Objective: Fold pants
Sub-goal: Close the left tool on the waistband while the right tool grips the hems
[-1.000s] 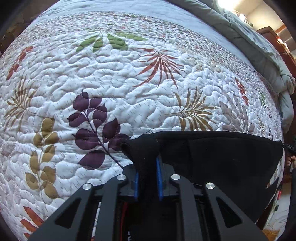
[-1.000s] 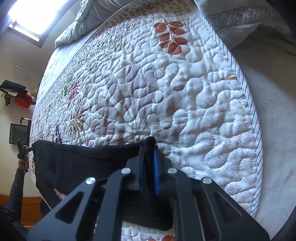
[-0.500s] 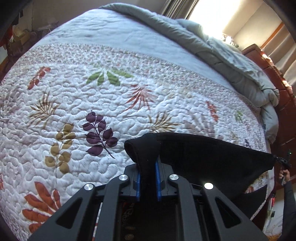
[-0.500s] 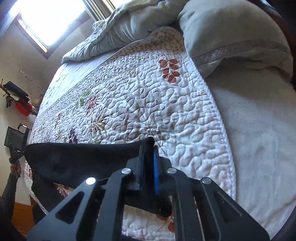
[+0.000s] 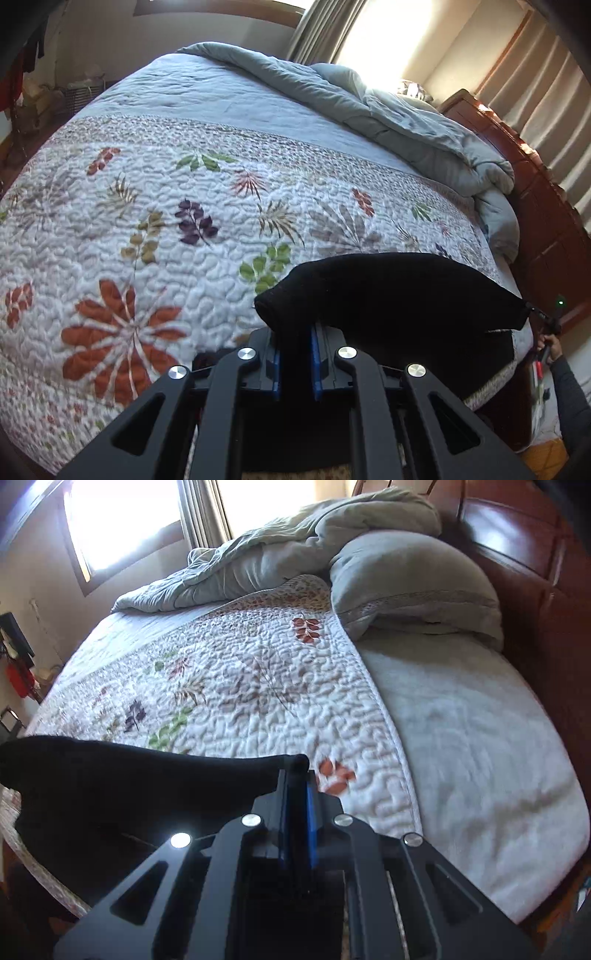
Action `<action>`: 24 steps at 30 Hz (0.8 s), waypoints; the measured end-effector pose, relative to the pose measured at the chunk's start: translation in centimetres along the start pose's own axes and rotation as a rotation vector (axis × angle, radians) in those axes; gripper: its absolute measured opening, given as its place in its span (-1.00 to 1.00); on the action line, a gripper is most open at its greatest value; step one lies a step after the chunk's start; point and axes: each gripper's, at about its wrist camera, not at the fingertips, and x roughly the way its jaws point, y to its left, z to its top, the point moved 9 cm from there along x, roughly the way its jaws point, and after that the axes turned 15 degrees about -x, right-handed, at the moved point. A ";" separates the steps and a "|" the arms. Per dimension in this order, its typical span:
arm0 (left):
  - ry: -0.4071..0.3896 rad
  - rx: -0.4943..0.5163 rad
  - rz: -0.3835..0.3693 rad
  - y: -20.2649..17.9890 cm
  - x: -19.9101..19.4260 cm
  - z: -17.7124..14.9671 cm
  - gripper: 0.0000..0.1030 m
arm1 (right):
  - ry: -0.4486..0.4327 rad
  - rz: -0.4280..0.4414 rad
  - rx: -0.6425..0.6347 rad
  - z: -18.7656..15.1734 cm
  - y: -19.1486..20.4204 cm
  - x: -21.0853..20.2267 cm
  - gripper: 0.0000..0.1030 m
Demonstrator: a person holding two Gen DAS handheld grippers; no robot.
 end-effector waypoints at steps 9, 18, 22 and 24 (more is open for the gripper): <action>0.065 -0.045 0.042 5.5 -0.3 -7.8 -0.61 | -0.052 -0.135 0.018 -7.7 2.5 -3.6 -0.74; 0.157 -0.116 0.180 11.2 2.8 -13.2 -0.15 | 0.069 -0.114 0.187 -13.9 4.0 -2.7 -0.08; 0.125 -0.193 0.210 13.3 1.4 -13.4 0.36 | 0.090 0.036 0.417 -17.1 5.3 -2.8 0.26; 0.109 -0.224 0.224 14.3 0.3 -13.6 0.42 | 0.079 0.105 0.510 -17.9 6.1 -3.1 0.26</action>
